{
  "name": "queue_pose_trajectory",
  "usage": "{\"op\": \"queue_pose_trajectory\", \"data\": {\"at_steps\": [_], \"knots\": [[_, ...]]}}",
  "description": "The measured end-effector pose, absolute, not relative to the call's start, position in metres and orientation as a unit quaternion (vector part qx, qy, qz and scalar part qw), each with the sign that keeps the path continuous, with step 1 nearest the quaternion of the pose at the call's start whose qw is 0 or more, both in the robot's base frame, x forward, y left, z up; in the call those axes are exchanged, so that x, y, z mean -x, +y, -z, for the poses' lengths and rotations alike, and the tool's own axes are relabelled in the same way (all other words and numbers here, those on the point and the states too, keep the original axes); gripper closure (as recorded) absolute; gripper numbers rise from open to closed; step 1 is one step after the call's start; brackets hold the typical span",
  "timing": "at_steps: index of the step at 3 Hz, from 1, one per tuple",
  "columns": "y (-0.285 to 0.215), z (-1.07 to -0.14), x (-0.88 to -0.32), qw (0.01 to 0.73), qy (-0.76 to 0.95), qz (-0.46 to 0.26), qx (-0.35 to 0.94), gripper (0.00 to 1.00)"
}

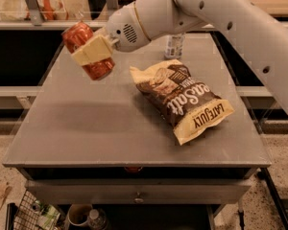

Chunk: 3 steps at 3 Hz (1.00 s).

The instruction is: Place coke can upright

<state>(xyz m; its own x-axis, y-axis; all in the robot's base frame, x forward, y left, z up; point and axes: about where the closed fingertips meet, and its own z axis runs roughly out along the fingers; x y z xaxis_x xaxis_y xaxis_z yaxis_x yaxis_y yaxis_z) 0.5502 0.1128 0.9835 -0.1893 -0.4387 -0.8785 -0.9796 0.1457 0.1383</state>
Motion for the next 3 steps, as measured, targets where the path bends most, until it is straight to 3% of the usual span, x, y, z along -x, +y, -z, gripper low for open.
{"op": "queue_pose_trajectory", "data": {"at_steps": [1,3], "knots": [[0.1342,-0.9881,-0.5236,0.364,0.589,-0.454,0.561,1.0],[0.1392,-0.9797,-0.518,0.363,0.599,-0.452,0.553,1.0]]}}
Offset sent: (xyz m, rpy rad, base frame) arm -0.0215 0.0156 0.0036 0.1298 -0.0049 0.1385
